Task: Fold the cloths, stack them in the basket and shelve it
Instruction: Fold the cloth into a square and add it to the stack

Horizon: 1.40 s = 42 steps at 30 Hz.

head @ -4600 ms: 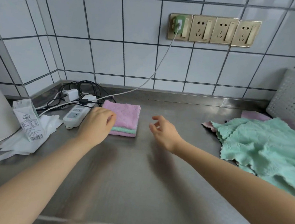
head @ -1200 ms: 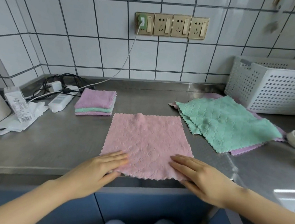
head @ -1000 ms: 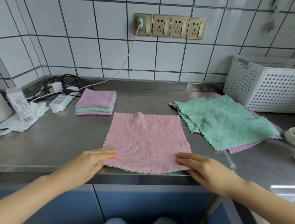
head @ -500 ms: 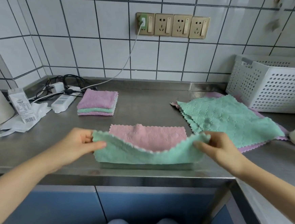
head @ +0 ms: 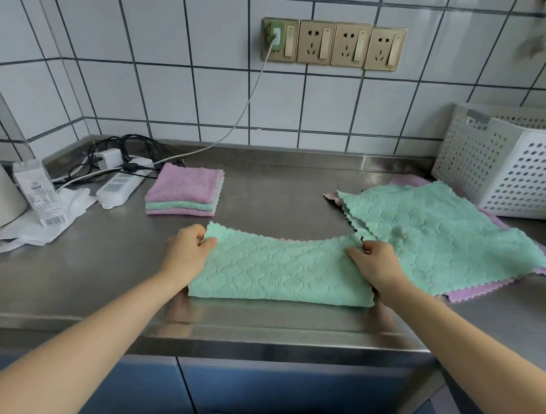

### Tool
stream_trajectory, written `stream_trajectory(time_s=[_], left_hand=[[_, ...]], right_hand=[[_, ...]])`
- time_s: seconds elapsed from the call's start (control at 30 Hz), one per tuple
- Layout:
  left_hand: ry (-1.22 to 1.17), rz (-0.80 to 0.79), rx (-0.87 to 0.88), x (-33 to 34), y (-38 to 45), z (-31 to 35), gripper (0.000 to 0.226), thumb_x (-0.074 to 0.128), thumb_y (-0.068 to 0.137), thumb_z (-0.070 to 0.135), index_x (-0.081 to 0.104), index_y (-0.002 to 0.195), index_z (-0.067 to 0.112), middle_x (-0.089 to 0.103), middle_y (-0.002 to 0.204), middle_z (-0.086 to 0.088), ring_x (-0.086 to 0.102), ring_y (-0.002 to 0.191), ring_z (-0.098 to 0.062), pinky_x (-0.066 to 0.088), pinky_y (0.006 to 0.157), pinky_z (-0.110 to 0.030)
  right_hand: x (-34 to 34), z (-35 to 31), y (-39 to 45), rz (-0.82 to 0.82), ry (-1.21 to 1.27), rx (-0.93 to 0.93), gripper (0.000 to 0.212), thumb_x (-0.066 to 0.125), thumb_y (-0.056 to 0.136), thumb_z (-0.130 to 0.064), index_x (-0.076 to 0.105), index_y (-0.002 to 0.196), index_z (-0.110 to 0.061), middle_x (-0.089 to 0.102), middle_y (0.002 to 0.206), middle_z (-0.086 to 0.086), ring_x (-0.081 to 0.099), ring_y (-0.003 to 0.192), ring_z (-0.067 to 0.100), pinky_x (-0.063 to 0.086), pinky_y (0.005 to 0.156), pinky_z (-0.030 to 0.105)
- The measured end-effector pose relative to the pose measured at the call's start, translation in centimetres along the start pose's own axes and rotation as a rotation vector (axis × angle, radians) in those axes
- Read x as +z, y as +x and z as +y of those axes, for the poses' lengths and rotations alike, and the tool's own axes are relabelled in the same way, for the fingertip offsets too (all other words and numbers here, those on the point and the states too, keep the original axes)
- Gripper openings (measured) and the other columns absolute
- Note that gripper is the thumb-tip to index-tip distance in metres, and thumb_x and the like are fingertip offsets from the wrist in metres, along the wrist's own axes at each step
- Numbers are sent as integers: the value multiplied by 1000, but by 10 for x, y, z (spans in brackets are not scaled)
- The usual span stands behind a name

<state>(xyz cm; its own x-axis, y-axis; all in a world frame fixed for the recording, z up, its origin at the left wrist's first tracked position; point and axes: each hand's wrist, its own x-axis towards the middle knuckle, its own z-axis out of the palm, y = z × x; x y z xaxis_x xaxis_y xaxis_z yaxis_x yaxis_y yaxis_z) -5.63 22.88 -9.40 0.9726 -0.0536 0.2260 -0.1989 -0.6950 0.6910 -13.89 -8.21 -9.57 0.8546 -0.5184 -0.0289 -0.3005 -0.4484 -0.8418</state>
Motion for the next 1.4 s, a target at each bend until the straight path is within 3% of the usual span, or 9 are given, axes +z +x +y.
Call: stream_trajectory(time_s=[0.33,0.47,0.53,0.63,0.77,0.87,1.03,1.23,1.4], left_hand=[[140,23,-40,9,7,0,27,60,87,17,45,65,8,41,55,-5,41,62,-28,31,58,-34],[147,-27,-96,-3,1,2,29,58,90,26,58,111,5,64,89,-11,55,97,-31,39,72,-31],[278,-48,-10,-15,-8,4,42,55,91,26,48,128,6,64,103,-15,54,106,-33,44,80,-38],[447,-20,254,-25,-41,20,43,52,93,27,44,133,13,54,126,-9,49,118,-31,43,95,-42],[300,-418,500,-10,-88,58,51,42,97,39,33,145,24,30,152,11,19,142,-7,10,113,-20],[423,-587,605,8,-103,64,70,25,90,64,18,150,30,7,158,17,-7,145,-2,-2,118,-26],[456,-620,552,0,-109,31,75,8,81,71,5,149,41,-8,154,27,-19,140,6,-5,120,-35],[433,-493,449,-25,-111,5,86,-2,74,81,21,146,40,6,151,28,-1,142,6,3,118,-26],[458,-355,225,-27,-114,22,52,39,96,46,36,144,25,22,156,10,14,146,-16,15,117,-33]], right_hand=[[2,-6,7,-1,-72,64,38,62,85,-16,32,61,-15,27,56,3,26,50,19,19,48,26],[-11,-14,-3,-47,69,107,17,57,91,-19,48,79,-10,36,55,4,37,43,19,33,37,20],[-23,-16,-15,-32,84,60,11,53,93,-18,55,99,-8,57,67,6,58,55,23,53,51,28],[-35,-11,-38,55,-224,-226,24,52,92,-11,56,116,-6,65,97,7,65,84,27,53,76,35],[-21,-13,-74,-57,-482,-738,28,55,91,-10,61,118,-9,59,119,7,51,111,26,35,97,26],[0,-7,-86,-199,-564,-948,33,47,91,-15,62,120,-8,61,118,7,53,111,25,37,100,24],[-12,19,-93,-253,-609,-924,35,42,91,-13,65,117,-13,63,119,2,57,108,23,42,98,25],[-37,32,-92,-220,-573,-863,30,49,87,-6,65,111,-15,62,111,0,58,103,21,47,90,30],[-37,35,-83,-116,-633,-896,14,64,85,-6,67,99,-9,62,97,4,60,91,25,49,80,29]])
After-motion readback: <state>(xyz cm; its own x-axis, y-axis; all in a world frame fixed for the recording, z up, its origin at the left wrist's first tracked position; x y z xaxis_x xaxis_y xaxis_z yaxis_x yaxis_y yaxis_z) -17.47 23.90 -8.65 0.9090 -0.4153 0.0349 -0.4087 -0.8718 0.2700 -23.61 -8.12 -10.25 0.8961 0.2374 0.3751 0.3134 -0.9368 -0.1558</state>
